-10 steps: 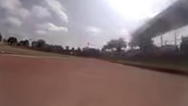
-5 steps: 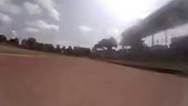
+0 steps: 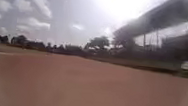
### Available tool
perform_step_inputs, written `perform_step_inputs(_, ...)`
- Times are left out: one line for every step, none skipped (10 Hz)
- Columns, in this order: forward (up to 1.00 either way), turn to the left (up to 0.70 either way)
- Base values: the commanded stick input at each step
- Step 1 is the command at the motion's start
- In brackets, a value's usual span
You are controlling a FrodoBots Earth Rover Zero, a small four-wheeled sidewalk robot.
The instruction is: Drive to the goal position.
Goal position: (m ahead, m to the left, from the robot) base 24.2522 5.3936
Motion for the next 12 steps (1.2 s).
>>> perform_step_inputs(0.7, 0.0)
perform_step_inputs(0.7, 0.0)
perform_step_inputs(0.7, 0.0)
perform_step_inputs(0.7, 0.0)
perform_step_inputs(0.7, 0.0)
perform_step_inputs(0.7, 0.0)
perform_step_inputs(0.7, 0.0)
perform_step_inputs(0.7, 0.0)
perform_step_inputs(0.7, 0.0)
perform_step_inputs(0.7, 0.0)
perform_step_inputs(0.7, 0.0)
perform_step_inputs(0.7, 0.0)
